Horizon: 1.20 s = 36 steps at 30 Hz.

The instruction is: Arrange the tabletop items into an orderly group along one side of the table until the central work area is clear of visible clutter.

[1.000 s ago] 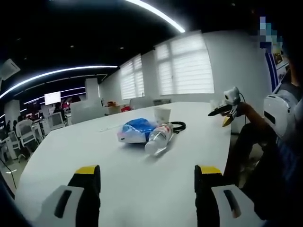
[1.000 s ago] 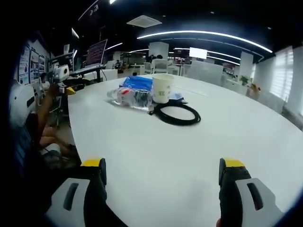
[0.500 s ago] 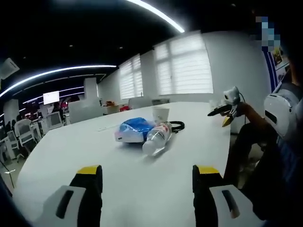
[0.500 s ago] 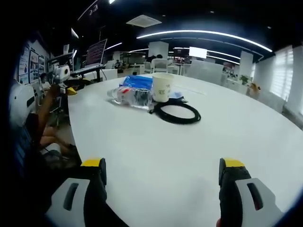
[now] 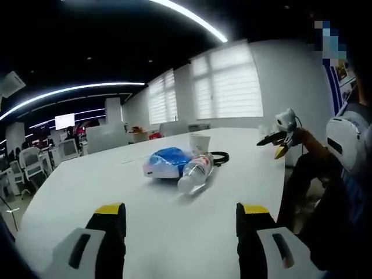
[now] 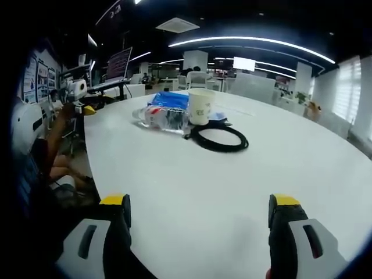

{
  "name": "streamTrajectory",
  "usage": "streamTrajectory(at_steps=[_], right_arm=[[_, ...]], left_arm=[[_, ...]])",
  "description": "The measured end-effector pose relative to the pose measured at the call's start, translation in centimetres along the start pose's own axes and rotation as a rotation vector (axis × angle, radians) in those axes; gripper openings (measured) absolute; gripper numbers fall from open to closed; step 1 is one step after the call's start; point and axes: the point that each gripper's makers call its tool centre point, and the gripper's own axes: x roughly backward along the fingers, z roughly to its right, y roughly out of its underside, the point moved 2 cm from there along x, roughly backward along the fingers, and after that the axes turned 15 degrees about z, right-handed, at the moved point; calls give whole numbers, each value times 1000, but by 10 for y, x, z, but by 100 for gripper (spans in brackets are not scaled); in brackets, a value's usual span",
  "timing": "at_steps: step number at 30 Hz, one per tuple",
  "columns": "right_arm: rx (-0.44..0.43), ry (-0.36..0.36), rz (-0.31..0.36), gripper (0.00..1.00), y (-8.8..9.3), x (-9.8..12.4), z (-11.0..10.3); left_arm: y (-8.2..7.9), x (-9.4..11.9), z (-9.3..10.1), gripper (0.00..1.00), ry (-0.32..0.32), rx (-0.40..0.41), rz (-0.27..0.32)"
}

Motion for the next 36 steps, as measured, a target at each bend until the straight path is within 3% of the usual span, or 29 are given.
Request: streamTrajectory(at_steps=[36], right_arm=[[3, -4, 6, 94, -1, 0, 0]], left_arm=[[4, -11, 1, 69, 25, 10, 20]])
